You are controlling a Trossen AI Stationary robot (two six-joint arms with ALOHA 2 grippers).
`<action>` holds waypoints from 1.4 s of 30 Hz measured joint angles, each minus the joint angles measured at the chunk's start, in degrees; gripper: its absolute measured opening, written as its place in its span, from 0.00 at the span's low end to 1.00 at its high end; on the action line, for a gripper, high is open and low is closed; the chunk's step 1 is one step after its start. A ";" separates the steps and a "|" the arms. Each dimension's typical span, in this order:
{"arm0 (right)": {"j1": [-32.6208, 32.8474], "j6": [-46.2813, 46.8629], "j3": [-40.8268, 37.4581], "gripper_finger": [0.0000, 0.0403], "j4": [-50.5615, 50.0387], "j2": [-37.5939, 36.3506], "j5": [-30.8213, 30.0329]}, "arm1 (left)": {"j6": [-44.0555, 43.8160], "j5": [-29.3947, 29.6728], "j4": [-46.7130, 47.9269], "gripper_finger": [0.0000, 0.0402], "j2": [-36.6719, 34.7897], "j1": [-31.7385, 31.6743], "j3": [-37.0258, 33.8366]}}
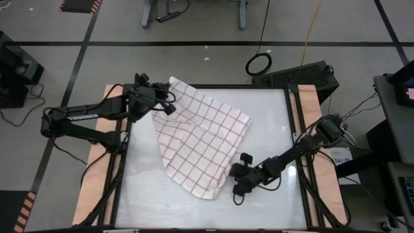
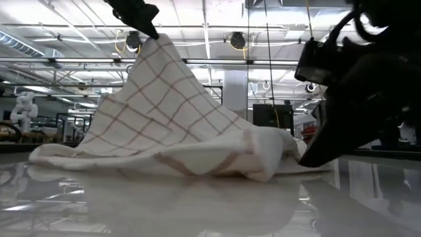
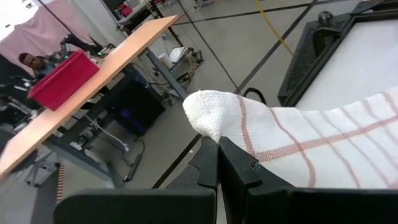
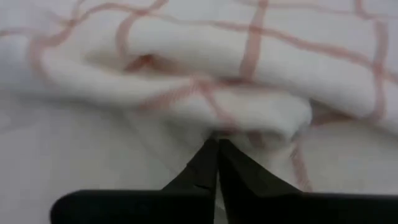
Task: Roll towel
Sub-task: Fold the white checkered towel
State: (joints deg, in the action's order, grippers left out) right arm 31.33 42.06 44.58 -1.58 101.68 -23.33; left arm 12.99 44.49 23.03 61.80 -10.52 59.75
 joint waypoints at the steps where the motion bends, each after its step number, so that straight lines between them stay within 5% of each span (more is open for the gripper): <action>1: 0.67 0.25 -0.04 0.01 -0.05 -0.40 1.11 | 0.73 0.40 0.00 0.01 0.00 0.00 0.00; 9: 5.21 3.56 -0.31 0.01 -0.71 -5.66 10.77 | 7.74 7.22 -2.00 0.01 0.00 -1.32 0.00; 16: 7.08 4.16 -0.28 0.01 -0.75 -9.64 11.91 | 12.98 6.80 -9.61 0.01 0.00 -3.80 0.00; 23: 7.05 4.10 -0.24 0.01 -9.74 -15.27 8.37 | 10.63 2.69 -5.99 0.01 0.02 -4.61 0.00; 31: 11.60 11.69 -0.24 0.01 -17.54 -17.32 19.01 | 8.32 3.14 -1.44 0.01 0.33 -4.63 0.00; 35: 12.69 10.56 -0.24 0.01 -17.49 -17.32 13.11 | 8.29 3.15 -1.53 0.01 0.35 -4.63 0.00; 42: 9.17 6.65 -0.24 0.01 -21.03 -17.32 -11.07 | 8.29 3.17 -1.53 0.01 0.35 -4.63 0.00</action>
State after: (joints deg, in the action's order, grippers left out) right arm 40.49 48.71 44.34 -22.61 84.36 -34.40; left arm 21.28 47.66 21.50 62.15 -15.16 59.75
